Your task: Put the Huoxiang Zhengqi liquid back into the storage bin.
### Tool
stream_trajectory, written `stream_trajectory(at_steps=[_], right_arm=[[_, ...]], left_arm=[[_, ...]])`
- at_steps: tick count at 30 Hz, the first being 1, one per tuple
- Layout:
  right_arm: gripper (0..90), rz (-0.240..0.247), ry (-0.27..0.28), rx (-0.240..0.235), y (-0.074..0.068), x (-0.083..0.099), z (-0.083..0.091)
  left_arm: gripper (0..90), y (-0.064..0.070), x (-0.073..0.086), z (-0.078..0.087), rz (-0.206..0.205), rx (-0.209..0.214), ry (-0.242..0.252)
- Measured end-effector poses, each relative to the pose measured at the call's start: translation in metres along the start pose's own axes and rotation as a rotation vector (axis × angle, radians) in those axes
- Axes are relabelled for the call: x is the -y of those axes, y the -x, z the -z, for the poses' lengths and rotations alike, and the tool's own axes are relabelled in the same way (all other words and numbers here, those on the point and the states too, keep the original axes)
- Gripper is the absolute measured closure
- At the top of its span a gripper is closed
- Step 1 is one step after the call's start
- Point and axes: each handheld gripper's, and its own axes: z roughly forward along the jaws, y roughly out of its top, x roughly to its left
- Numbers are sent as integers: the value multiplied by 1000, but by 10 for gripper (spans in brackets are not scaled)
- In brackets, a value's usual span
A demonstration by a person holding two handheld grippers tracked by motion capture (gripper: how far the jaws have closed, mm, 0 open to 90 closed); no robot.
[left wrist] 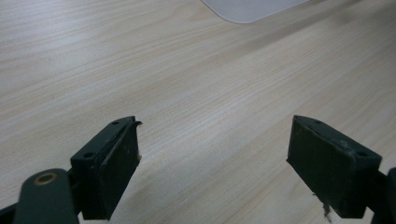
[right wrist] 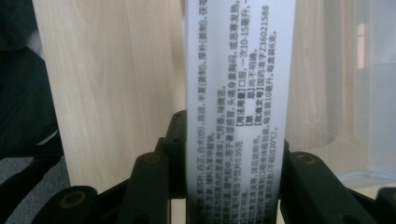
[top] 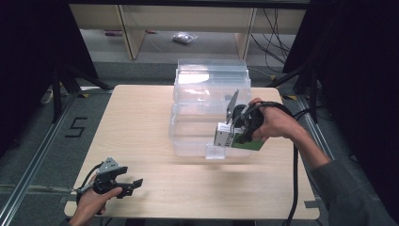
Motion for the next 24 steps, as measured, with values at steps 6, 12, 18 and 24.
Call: stream_trajectory(at_steps=[6, 12, 18, 24], right_arm=[[648, 11, -11, 0, 16, 0, 0], [648, -3, -12, 3, 30, 0, -4], [648, 7, -5, -7, 44, 2, -14], [647, 10, -13, -10, 55, 3, -24]], left_arm=[[160, 0, 0, 0, 1, 0, 0], [159, -3, 0, 2, -29, 0, -27], [160, -3, 0, 2, -28, 1, -28], [160, -1, 0, 0, -3, 4, -5]])
